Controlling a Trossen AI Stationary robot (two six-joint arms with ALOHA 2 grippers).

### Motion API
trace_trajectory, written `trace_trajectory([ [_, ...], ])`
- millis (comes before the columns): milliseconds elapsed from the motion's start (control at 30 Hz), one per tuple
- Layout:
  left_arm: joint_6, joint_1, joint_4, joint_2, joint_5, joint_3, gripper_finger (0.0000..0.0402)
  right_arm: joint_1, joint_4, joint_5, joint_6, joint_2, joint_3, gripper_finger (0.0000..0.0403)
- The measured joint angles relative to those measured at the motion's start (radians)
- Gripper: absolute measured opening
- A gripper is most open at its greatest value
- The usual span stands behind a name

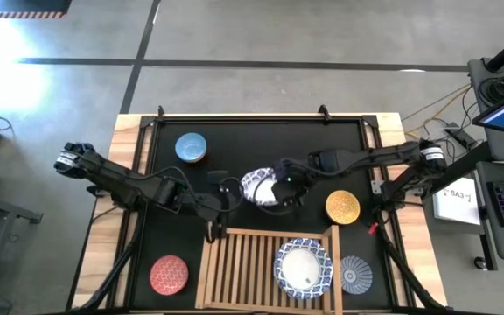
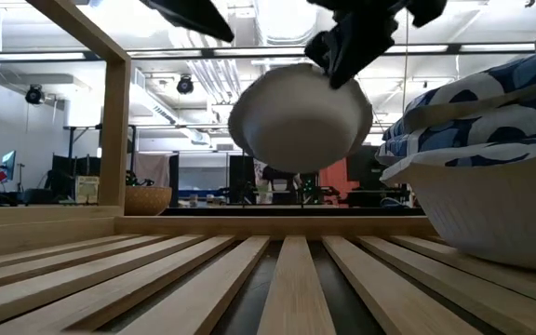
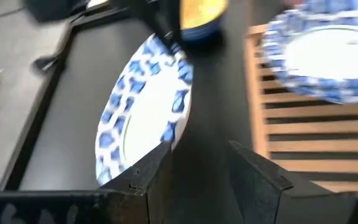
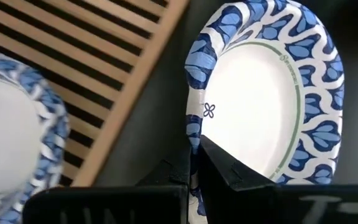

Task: Place and stack bowls onto a shelf
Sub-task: Stack the white patterned bowl on top of the white patterned bowl on the shelf

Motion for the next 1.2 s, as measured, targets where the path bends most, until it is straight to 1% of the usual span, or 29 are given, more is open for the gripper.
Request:
trace_trajectory([
  [100,0.052,0.0,0.033,0.003,0.061,0.0,0.0136,0.035,0.045,0.0,0.016,0.0,-0.001,0.0009],
  [233,0.061,0.0,0.042,0.019,0.079,0.0,0.0136,0.065,0.091,0.0,0.03,0.0,-0.001,0.0009],
  [567,0.057,0.0,0.079,0.069,0.082,0.0,0.0136,0.102,0.123,0.001,0.03,-0.001,-0.001,0.0009],
  [767,0.039,0.0,0.1,0.07,0.088,0.0,0.0134,0.13,0.143,0.001,0.029,-0.001,-0.001,0.0009],
  [800,0.033,0.0,0.101,0.07,0.092,0.0,0.0132,0.135,0.145,0.001,0.029,-0.001,-0.001,0.0009],
  [933,0.011,0.0,0.105,0.07,0.167,0.0,0.0116,0.148,0.148,0.001,0.029,-0.001,-0.001,0.0008],
  [1067,0.003,0.0,0.105,0.07,0.219,0.0,0.009,0.161,0.181,0.001,0.031,-0.001,-0.001,0.0008],
  [1200,0.001,0.0,0.105,0.07,0.221,0.0,0.0061,0.169,0.196,0.001,0.039,-0.002,-0.001,0.0008],
])
